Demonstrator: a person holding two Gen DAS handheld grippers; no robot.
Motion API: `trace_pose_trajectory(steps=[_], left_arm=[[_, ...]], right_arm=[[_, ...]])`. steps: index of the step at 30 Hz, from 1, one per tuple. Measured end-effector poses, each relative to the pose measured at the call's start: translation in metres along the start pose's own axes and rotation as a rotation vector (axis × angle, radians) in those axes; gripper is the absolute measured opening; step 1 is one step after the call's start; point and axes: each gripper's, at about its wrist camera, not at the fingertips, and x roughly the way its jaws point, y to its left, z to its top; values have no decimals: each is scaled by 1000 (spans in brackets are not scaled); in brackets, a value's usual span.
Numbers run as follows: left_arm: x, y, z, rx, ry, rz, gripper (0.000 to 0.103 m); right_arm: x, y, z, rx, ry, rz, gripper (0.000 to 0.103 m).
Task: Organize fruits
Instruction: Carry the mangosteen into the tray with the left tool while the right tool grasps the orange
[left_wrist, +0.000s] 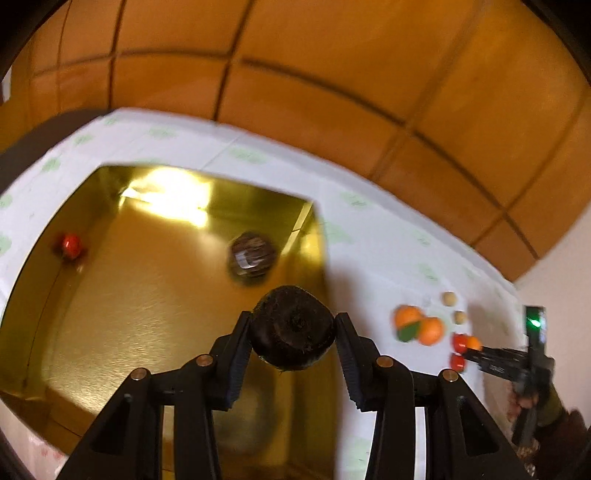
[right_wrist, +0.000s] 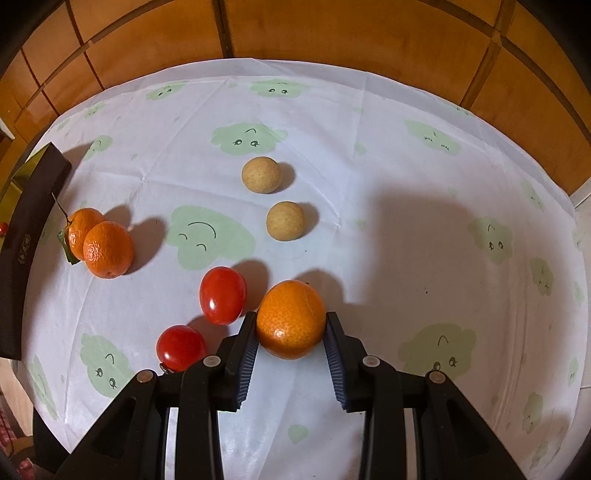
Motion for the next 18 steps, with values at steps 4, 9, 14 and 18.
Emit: trace_pose_trajectory(steps=[4,9,14,18], left_arm=[[20,15,3,-12,62,38,45],[46,21,12,-36,99,69,45],[62,17,16,-17,109,99,46],[50,15,14,-23,58,129,61]], right_arm=[[-1,1,-2,-2,-1,-3,35],[-2,4,0,-9,0,-6,35],[0,6,1,-14,0,-10,35],[-1,5,0,-18,0,-14,35]])
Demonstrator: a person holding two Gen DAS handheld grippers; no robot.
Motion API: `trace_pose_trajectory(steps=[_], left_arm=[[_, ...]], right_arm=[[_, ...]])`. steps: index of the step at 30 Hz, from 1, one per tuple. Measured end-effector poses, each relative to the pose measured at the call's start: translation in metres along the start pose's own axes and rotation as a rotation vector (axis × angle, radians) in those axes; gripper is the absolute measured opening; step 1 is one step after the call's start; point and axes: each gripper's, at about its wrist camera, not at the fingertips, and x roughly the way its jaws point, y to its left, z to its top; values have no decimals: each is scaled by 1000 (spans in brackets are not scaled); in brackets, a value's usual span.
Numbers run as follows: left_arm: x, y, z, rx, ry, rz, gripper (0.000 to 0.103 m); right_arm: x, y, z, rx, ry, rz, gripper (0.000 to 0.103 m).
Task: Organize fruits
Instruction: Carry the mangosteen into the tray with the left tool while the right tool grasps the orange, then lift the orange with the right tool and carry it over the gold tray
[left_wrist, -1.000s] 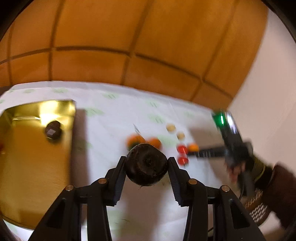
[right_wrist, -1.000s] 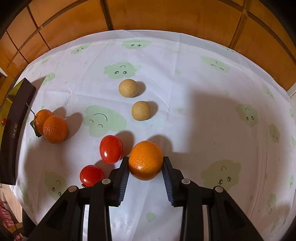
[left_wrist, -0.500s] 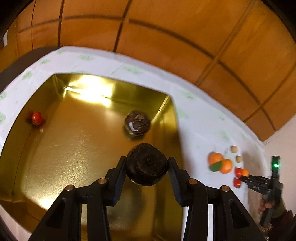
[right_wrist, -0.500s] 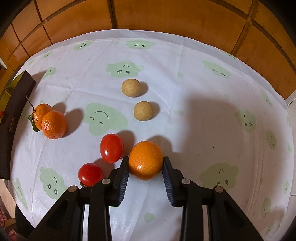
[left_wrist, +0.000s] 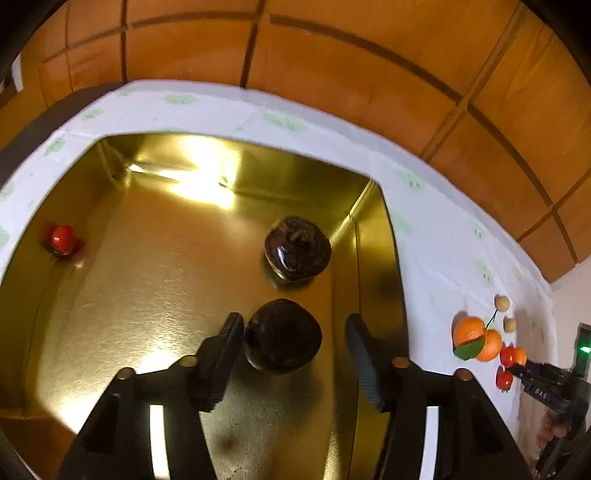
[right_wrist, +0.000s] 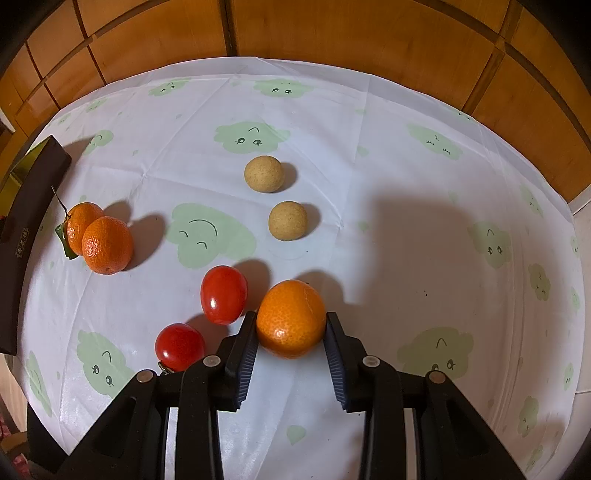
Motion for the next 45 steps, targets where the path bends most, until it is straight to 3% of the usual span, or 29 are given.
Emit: trace_pose_trajectory(steps=[6,12,21,28,45], left_arm=[[-39,-14,-21,56,-148,81,66],[-69,-27,-47,82,-222,66,71],[-90,-44,-74,149,-243,51,75],[-91,-45,-82,142,-228,44,76],[-95,-19,-90,118,-255,117,81]], right_arm=[[2,2,0,-6,-1,-5,35],[5,7,-2,-13,-2,-16,35],[5,12,-4,-22,-4,-26,35],[5,16,-5,-25,-6,-32,35],[3,18,-7,-22,-8,-39,35]])
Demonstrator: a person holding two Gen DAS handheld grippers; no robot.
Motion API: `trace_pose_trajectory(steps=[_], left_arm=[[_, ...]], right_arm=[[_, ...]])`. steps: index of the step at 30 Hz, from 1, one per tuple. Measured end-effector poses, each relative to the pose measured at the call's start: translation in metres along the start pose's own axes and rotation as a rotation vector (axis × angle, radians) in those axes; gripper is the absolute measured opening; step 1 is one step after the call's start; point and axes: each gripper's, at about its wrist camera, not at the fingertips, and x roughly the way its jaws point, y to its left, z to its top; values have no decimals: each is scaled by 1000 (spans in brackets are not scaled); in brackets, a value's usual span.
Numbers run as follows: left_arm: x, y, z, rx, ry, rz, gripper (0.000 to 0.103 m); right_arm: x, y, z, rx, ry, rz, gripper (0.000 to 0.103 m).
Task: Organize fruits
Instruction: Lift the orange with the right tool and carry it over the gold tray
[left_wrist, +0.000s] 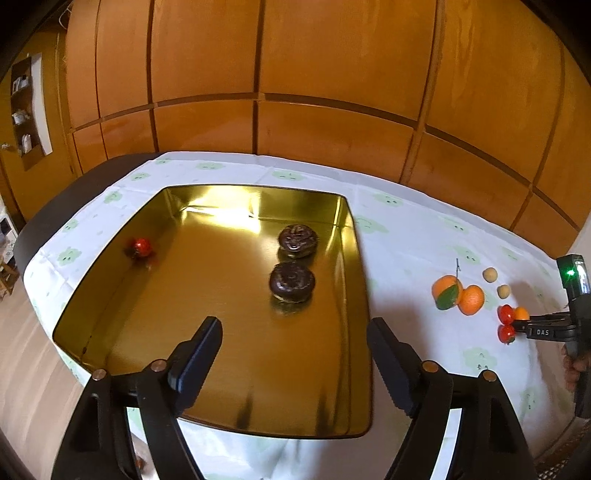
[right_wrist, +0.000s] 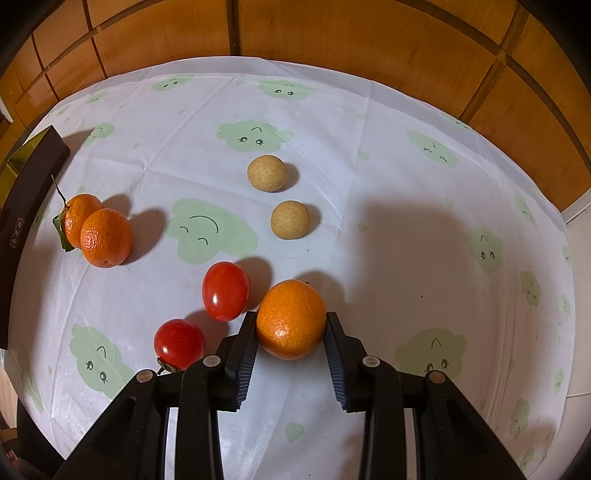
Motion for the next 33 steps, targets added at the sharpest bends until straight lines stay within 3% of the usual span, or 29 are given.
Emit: trace_pose_trajectory(steps=[13,15,17,21,25,33], left_arm=[[-6,26,-1,-58,-34,54,81],[-6,30,-2,-61,-32,62,81],[-6,34,-2,-63,-29,68,81],[-11,39,-3,-63,-45,88,81],[-14,48,-1,-67,-63,115,81],[-12,58,-2,-97,-62,134,81]], right_arm=[[-8,-21,4,74,-22,-16,35],[-1,-18,3,53,10,-47,35],[-5,-17,5,42,-17,-57,35],[-23,-27,8,105,-91,-26,35],[-45,-11,11,63,-150,38,35],[-85,87,14,-144,-222,252,35]])
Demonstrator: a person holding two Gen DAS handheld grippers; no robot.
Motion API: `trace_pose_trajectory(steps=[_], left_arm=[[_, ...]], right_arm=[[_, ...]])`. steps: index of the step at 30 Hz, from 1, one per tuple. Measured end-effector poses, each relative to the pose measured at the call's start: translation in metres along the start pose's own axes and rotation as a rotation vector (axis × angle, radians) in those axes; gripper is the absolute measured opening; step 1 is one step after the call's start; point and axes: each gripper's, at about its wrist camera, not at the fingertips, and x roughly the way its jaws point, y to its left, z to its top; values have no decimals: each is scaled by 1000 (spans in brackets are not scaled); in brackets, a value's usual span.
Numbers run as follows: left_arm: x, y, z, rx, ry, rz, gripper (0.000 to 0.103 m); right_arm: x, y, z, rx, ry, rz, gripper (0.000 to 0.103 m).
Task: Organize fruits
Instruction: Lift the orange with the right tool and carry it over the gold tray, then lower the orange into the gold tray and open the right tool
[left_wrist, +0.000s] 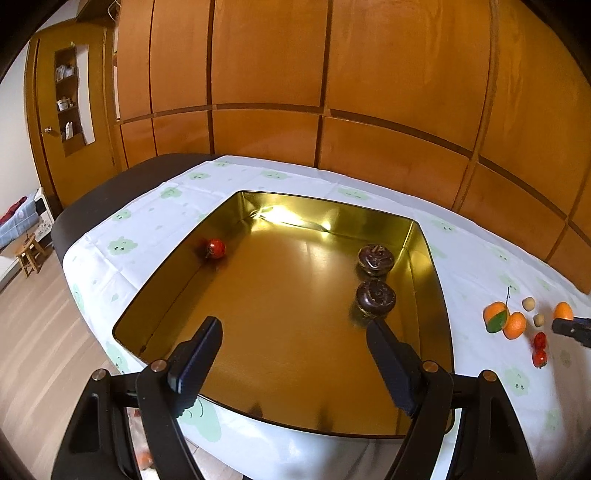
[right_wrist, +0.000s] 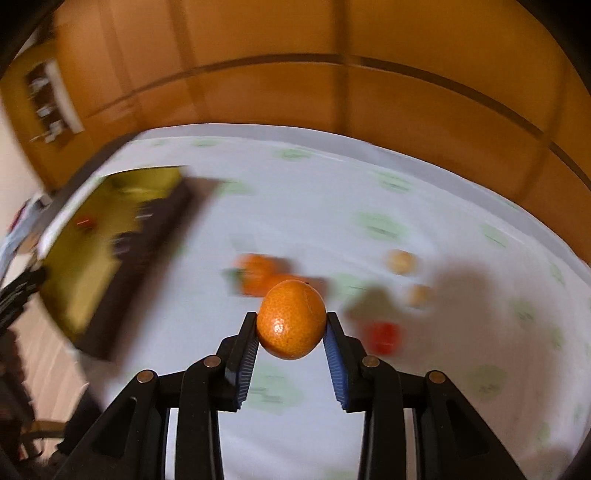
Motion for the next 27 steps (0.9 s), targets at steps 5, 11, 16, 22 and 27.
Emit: trace_pose_trajectory(steps=[5,11,16,22,27], left_arm=[[-2,8,2,-18,-9,1,81],[-3,16,2,-21,-10,24,81],[0,28,0,-45,3,46,82],[4,35,-2,-64,14,48,82],[4,36,-2,-62,13,41,82]], right_arm=[[-4,94,11,-119,-39,148,35],[17,170,30,-231,-26,219,35],[50,200,33,-282,46,213,35],[78,215,29,-337,95,162,36],[88,217,25,-350,108,145,36]])
